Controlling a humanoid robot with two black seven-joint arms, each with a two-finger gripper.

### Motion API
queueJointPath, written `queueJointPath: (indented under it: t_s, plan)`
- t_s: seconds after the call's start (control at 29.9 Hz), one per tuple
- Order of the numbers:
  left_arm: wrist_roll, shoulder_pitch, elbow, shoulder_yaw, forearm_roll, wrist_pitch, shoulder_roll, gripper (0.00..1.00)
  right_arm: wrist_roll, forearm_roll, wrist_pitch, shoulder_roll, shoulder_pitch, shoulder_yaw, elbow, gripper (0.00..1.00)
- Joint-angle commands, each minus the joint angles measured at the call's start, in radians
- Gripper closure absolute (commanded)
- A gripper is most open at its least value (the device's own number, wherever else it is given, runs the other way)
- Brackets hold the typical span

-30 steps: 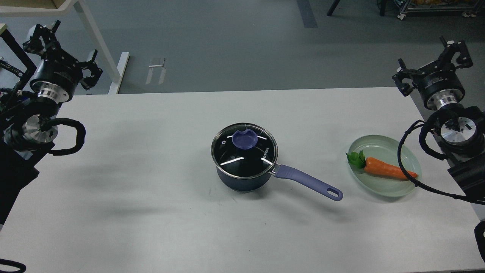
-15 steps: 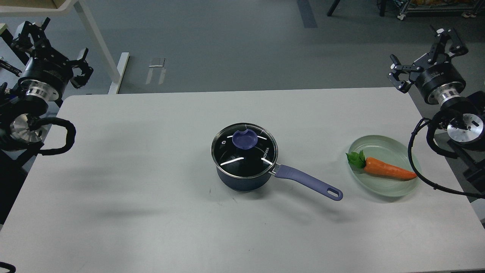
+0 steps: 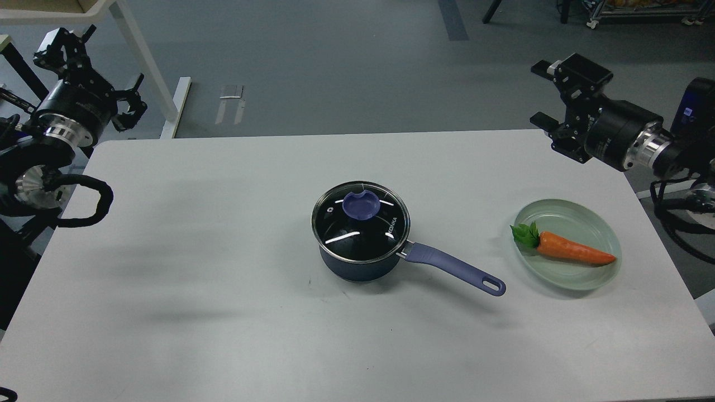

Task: Open pot lid
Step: 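Move the right gripper from rest toward the purple pan handle, then lower the right gripper onto the purple pan handle and grasp it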

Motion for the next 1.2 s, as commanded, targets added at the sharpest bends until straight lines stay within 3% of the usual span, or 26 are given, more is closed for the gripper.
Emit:
queueJointPath:
  t_s: [0.0, 0.33, 0.43, 0.77, 0.9, 1.17]
  plan:
    - [-0.002, 0.001, -0.043, 0.0, 0.032, 0.007, -0.002, 0.01, 0.001, -0.211, -0.002, -0.031, 0.096, -0.119, 0.07, 0.0]
    - [-0.003, -0.002, -0.099, -0.002, 0.101, 0.044, -0.002, 0.01, 0.027, -0.682, -0.002, 0.04, 0.306, -0.379, 0.127, 0.02]
    - [-0.005, -0.002, -0.099, -0.002, 0.115, 0.043, 0.0, 0.01, 0.062, -0.788, -0.002, 0.098, 0.372, -0.478, 0.127, 0.03]
    - [-0.005, -0.005, -0.136, -0.003, 0.123, 0.047, 0.027, 0.01, 0.078, -0.923, -0.009, 0.265, 0.433, -0.668, 0.108, 0.08]
    - [-0.005, -0.007, -0.142, -0.003, 0.123, 0.049, 0.037, 0.01, 0.076, -0.948, -0.008, 0.31, 0.43, -0.69, 0.076, 0.21]
    - [-0.005, -0.008, -0.142, -0.003, 0.123, 0.049, 0.049, 0.01, 0.071, -0.948, -0.008, 0.373, 0.426, -0.719, 0.03, 0.31]
